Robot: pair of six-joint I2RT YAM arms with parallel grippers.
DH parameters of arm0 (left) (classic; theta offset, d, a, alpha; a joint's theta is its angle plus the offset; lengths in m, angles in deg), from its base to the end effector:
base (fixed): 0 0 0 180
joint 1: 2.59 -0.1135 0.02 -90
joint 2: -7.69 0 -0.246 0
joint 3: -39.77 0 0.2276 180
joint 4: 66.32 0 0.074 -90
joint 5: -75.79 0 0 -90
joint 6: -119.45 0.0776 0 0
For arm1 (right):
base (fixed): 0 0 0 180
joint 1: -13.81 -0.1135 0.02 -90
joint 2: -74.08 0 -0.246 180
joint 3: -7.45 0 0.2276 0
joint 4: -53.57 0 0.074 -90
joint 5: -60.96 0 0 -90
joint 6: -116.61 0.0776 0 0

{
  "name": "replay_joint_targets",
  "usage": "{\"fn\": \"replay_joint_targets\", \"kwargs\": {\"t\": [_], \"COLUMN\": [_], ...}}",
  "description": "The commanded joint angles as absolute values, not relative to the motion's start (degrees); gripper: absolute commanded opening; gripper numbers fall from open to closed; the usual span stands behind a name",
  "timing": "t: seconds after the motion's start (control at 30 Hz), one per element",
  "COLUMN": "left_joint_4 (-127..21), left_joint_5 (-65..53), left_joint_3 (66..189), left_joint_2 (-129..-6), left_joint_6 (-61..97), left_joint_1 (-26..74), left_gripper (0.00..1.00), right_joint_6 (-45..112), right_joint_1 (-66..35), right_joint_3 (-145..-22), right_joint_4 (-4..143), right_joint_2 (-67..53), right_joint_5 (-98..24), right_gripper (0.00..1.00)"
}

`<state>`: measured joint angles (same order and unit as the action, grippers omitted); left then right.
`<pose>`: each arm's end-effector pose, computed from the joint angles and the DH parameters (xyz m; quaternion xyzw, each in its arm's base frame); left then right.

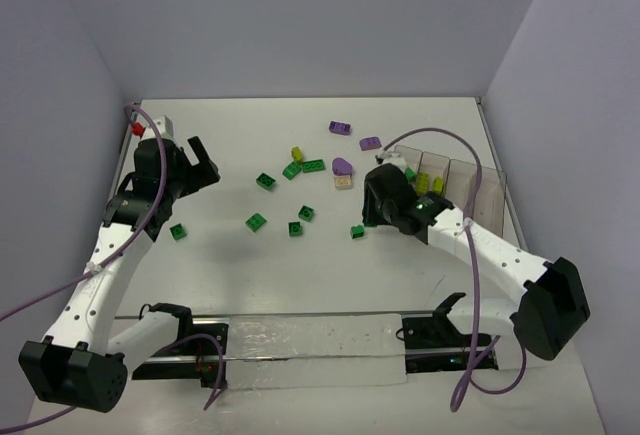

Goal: Sort the legos into containers by color

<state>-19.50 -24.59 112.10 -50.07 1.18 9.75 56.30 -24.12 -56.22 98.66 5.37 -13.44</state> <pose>0.2337 -0.0368 0.2986 -0.1641 0.8576 -0.0926 0.4785 0.2122 0.1389 0.2086 -0.0208 0.9323 0.0820 0.3517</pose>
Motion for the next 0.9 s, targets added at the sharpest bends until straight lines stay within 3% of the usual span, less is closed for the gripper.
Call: {"fn": "replay_joint_targets", "kwargs": {"t": [0.0, 0.43, 0.5, 0.53, 0.6, 0.7, 0.87], "left_joint_4": [-20.2, -18.6, -18.5, -18.3, -17.9, -17.7, -18.2], "left_joint_5": [-23.5, -25.0, -24.9, -24.9, -25.2, -25.7, -25.3], "left_joint_3": [114.8, 116.7, 116.6, 116.8, 116.9, 116.7, 116.1], "left_joint_2": [-49.0, -47.8, -47.8, -47.8, -47.6, -47.2, -47.4], "left_joint_6": [0.9, 1.5, 1.5, 1.5, 1.5, 1.7, 1.3], "left_joint_1": [10.0, 10.0, 10.1, 10.0, 10.0, 10.0, 10.1], "left_gripper": [0.99, 0.99, 0.99, 0.99, 0.99, 0.99, 0.99], "right_joint_6": [54.5, 50.0, 50.1, 49.8, 49.5, 49.2, 49.4], "right_joint_1": [-15.5, -1.1, -0.2, 0.1, 0.1, -0.1, -3.7], "right_joint_3": [-62.2, -72.5, -73.9, -75.0, -76.2, -76.1, -70.8], "right_joint_4": [98.1, 86.4, 85.4, 85.4, 85.9, 86.3, 87.0], "right_joint_2": [4.6, -12.5, -15.2, -16.7, -17.9, -17.1, -10.3], "right_joint_5": [-8.0, -5.9, -6.6, -7.0, -7.6, -8.8, -9.6], "right_gripper": [0.22, 0.24, 0.34, 0.48, 0.64, 0.69, 0.66]}}
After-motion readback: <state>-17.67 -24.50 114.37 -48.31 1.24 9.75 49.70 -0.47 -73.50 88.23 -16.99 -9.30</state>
